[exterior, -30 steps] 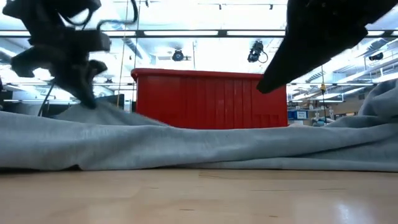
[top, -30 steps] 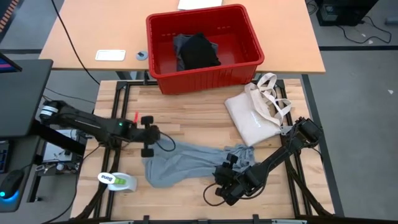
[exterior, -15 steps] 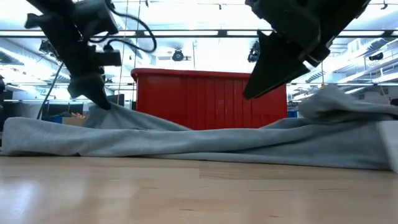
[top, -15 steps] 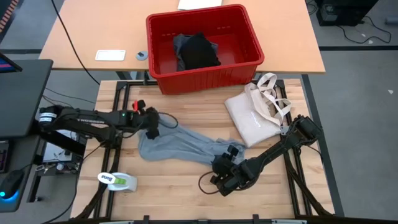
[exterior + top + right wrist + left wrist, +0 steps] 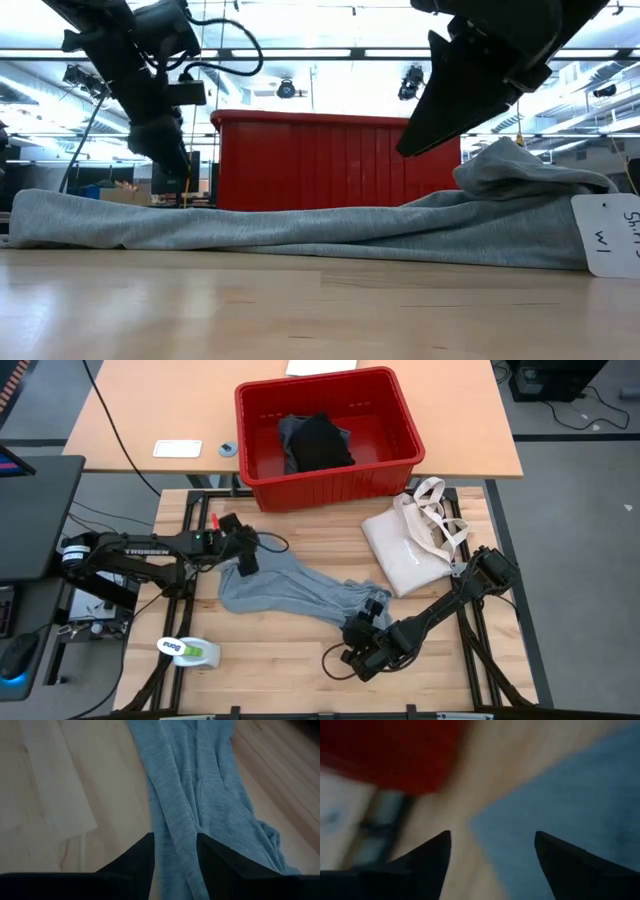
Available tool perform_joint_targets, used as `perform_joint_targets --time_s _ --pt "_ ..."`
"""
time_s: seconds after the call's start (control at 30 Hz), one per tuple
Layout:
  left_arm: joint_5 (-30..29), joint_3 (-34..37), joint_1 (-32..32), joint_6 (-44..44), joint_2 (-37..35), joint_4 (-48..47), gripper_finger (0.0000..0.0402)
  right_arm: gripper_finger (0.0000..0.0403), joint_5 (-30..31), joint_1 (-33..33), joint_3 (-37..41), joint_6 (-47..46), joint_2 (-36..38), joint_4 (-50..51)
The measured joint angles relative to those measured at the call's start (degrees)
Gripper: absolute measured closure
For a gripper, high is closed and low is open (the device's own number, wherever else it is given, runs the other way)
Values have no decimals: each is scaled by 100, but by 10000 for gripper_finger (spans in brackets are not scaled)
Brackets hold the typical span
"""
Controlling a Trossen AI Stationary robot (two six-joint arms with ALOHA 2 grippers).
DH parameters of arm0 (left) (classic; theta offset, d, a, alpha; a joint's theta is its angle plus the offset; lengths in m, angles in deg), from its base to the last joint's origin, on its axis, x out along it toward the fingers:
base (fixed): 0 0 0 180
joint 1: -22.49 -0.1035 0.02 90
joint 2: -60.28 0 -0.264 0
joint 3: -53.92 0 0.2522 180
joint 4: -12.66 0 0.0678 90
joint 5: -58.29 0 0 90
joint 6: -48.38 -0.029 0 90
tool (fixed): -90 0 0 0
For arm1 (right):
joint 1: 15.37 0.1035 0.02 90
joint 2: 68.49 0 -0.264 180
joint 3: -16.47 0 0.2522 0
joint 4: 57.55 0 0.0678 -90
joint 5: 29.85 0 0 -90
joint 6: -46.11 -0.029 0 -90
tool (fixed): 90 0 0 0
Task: Fold Laundry from Bin
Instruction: Fold the gray shirt
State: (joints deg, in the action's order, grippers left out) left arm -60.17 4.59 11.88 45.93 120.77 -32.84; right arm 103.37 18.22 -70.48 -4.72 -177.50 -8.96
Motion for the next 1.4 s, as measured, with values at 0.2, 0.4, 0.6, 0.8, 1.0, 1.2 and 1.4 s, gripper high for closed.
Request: perform_joint_targets --time_s 0.2,0.4,0.6,0.8,1.0,1.2,1.4 --pt "2109 -9 526 -92 162 -433 111 249 185 99 0 0 -12 -73" --pt "2070 -5 672 575 713 -55 141 249 418 122 72 171 -52 -623" --pt "1395 0 872 295 1375 778 172 249 1049 122 85 589 -59 -1024" --pt "1053 -6 852 -244 1687 1627 198 249 971 107 87 860 -58 -1133" --pt "1057 -4 852 -559 1709 1638 214 249 965 111 87 864 -59 -1209" --pt "1034 -4 854 -773 2109 1563 217 249 966 111 87 863 -59 -1255" --pt "360 -4 856 -895 2497 1666 219 249 968 111 87 890 -59 -1274"
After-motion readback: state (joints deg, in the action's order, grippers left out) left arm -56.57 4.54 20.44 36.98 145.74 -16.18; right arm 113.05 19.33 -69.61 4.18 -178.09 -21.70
